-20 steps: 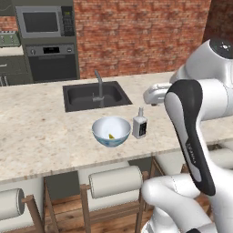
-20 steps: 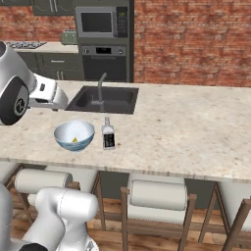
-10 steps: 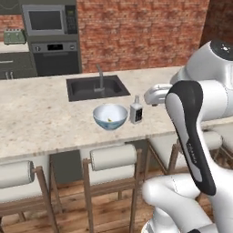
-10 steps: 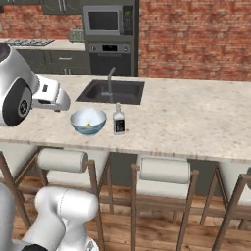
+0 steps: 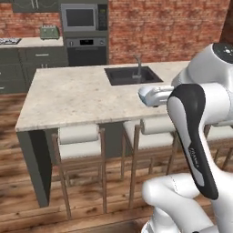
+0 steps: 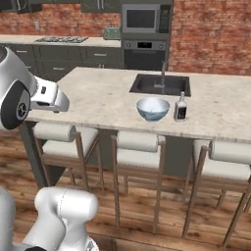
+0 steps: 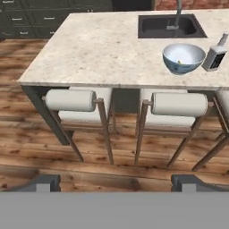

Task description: There is a bowl on the dining counter. Grab a lemon wedge from the fridge and place it in the bowl. Then get the liquor bottle and glass cup from the cabinet and place them next to the bowl.

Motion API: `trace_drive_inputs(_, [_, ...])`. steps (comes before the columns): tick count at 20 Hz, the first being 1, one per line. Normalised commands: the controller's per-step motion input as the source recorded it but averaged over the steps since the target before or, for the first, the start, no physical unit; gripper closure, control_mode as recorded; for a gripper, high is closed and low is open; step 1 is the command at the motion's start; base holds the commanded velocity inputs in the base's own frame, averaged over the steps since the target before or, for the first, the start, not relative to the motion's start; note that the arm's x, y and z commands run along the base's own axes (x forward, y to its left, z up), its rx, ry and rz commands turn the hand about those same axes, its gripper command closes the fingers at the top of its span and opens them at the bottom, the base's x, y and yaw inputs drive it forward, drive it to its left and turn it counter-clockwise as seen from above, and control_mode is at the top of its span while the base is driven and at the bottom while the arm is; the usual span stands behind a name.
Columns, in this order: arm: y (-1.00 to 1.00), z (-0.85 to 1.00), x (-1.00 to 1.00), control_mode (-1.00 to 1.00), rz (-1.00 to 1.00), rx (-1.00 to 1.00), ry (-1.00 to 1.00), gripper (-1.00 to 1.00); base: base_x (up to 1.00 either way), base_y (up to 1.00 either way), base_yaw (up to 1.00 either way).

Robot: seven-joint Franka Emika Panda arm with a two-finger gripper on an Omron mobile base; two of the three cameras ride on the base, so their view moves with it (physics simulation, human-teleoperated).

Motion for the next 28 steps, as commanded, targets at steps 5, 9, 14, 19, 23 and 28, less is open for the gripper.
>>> trace_drive_inputs(5, [0.00,0.00,0.00,1.00,0.00,0.00,0.00,-1.00,0.00,1.00,0.02])
trace_drive_inputs(9, [0.00,0.00,0.00,1.00,0.00,0.00,0.00,-1.00,0.03,1.00,0.00])
trace_drive_inputs(14, [0.00,0.00,0.00,1.00,0.00,0.00,0.00,-1.00,0.18,1.00,0.00])
trace_drive_inputs(19, [0.00,0.00,0.00,1.00,0.00,0.00,0.00,-1.00,0.35,1.00,0.00])
trace_drive_inputs(23, [0.00,0.00,0.00,1.00,0.00,0.00,0.00,-1.00,0.54,1.00,0.00])
trace_drive_inputs(28, [0.00,0.00,0.00,1.00,0.00,0.00,0.00,-1.00,0.71,1.00,0.00])
